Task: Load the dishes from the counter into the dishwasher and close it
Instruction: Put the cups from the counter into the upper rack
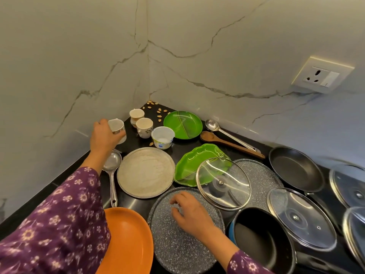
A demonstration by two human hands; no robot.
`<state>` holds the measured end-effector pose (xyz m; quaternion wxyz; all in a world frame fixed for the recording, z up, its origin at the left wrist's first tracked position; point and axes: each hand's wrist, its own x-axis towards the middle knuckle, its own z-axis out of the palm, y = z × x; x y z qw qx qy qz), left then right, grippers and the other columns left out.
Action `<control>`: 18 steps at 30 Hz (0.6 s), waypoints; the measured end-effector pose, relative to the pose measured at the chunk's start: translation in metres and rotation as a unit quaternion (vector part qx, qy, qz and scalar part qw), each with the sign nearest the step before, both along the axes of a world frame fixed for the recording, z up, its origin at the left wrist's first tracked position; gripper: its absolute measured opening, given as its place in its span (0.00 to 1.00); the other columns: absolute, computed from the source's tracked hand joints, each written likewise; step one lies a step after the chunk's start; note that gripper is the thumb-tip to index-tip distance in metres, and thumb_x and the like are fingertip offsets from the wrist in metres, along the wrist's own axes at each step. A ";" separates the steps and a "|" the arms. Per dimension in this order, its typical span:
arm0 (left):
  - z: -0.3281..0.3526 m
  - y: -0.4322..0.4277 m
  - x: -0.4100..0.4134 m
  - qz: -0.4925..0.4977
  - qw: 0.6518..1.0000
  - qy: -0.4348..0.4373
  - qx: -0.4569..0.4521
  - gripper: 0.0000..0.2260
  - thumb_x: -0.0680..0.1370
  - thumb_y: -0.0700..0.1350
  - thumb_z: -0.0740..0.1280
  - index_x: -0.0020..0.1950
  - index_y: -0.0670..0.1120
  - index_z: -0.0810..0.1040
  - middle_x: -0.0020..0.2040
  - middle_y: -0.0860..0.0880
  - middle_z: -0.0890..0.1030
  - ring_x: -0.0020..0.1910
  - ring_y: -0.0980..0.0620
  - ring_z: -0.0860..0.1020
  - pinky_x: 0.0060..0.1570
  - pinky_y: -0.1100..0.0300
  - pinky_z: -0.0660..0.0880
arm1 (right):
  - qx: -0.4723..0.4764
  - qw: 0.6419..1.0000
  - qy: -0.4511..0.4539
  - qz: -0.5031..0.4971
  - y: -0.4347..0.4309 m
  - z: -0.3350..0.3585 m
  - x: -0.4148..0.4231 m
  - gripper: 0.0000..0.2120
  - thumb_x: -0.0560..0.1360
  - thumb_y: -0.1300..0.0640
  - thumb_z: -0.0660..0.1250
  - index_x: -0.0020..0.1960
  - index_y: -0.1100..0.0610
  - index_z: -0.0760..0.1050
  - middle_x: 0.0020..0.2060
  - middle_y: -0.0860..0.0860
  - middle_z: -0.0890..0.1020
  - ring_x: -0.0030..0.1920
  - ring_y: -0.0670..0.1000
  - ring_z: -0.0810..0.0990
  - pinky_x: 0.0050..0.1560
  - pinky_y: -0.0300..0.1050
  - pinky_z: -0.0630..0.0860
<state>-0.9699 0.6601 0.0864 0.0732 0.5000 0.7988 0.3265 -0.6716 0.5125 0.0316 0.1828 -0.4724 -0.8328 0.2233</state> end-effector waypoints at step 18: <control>0.073 -0.155 0.277 -0.355 0.928 -0.013 0.111 0.28 0.66 0.51 0.77 0.61 0.44 0.74 0.54 0.45 0.77 0.52 0.49 0.75 0.50 0.58 0.72 | -0.281 0.760 0.515 -0.279 -0.065 0.084 0.121 0.11 0.83 0.55 0.52 0.52 0.57 0.72 0.42 0.58 0.78 0.35 0.52 0.80 0.36 0.43 0.79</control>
